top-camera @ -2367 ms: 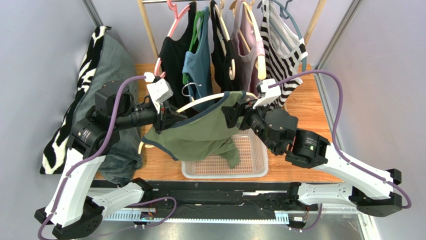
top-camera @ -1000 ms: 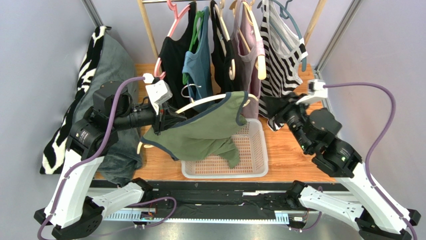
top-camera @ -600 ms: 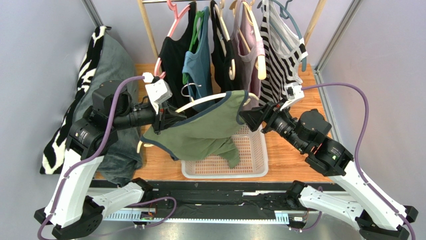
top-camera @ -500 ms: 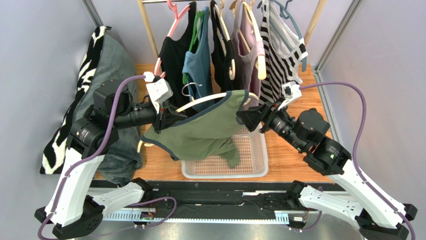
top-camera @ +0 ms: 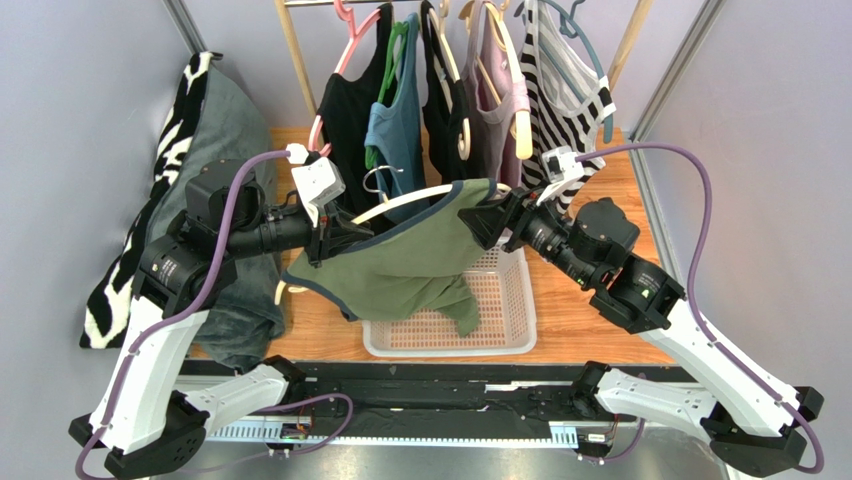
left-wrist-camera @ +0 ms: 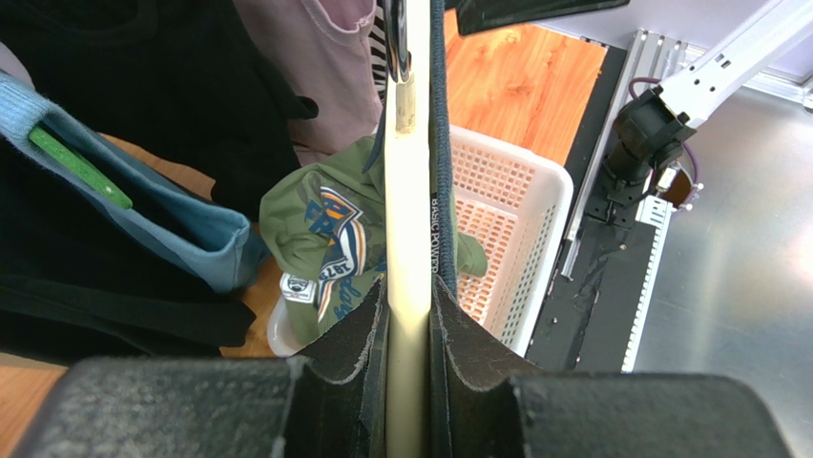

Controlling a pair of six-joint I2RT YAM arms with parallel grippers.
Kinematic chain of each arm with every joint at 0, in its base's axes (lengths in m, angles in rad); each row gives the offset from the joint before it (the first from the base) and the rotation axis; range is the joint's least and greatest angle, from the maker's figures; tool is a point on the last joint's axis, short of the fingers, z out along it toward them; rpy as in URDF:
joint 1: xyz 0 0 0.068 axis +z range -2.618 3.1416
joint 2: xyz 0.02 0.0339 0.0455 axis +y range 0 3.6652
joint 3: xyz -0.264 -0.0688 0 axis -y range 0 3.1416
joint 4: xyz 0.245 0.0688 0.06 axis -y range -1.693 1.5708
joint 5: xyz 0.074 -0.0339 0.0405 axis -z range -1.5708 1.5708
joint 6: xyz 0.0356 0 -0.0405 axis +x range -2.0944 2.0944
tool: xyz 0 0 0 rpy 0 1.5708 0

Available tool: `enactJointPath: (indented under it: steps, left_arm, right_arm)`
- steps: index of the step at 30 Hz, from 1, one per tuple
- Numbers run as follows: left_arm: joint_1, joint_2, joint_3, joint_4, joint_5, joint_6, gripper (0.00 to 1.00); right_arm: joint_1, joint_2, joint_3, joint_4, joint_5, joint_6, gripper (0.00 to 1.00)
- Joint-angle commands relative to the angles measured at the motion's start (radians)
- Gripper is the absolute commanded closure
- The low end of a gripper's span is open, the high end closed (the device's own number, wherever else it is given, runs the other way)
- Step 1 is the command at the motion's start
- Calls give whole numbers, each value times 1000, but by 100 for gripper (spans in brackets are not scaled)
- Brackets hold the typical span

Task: Remove the tank top from the hanger

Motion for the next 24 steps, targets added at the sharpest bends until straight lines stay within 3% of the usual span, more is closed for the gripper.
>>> enactJointPath:
  steps: [1, 13, 24]
  left_arm:
    - [-4, -19, 22, 48, 39, 12, 100]
    - [-4, -26, 19, 46, 45, 9, 100]
    - [-2, -26, 34, 45, 48, 4, 100]
  right_arm:
    - [4, -2, 69, 28, 42, -54, 37]
    - [4, -8, 101, -75, 97, -106, 38]
    - [6, 28, 106, -29, 72, -87, 43]
